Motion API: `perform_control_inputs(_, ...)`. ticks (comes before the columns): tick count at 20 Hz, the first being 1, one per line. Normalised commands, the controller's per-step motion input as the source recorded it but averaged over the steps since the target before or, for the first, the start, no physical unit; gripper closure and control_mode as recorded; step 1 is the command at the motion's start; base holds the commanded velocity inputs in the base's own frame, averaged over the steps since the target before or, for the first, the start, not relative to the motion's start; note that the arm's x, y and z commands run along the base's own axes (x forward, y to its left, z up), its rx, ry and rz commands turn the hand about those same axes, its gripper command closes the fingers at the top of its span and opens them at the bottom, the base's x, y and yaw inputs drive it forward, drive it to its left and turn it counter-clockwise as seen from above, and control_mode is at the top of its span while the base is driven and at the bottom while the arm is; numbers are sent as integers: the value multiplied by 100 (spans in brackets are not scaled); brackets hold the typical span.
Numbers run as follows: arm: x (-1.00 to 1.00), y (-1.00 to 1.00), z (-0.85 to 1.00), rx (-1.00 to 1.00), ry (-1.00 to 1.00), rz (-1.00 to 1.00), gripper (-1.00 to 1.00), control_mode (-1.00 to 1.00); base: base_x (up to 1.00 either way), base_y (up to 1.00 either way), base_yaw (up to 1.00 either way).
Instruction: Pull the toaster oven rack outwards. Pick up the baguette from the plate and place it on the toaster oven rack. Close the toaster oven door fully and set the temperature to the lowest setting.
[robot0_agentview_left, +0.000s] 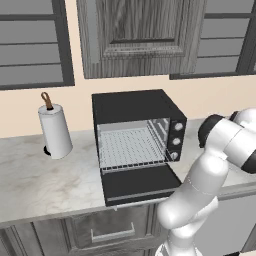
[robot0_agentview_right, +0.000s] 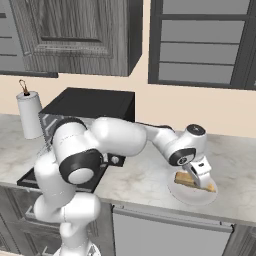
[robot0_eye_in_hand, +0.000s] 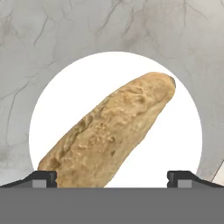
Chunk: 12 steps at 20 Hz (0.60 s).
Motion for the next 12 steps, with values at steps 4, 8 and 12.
perform_control_inputs(4, 32, -3, -24, 0, 0, -6, -100, -100, 0, 0, 0)
perform_control_inputs(8, 4, -16, -46, 0, 4, -7, -100, -100, 0, 0, 0)
perform_control_inputs(12, 9, -3, -24, 0, 1, -4, -100, -100, 0, 0, 0)
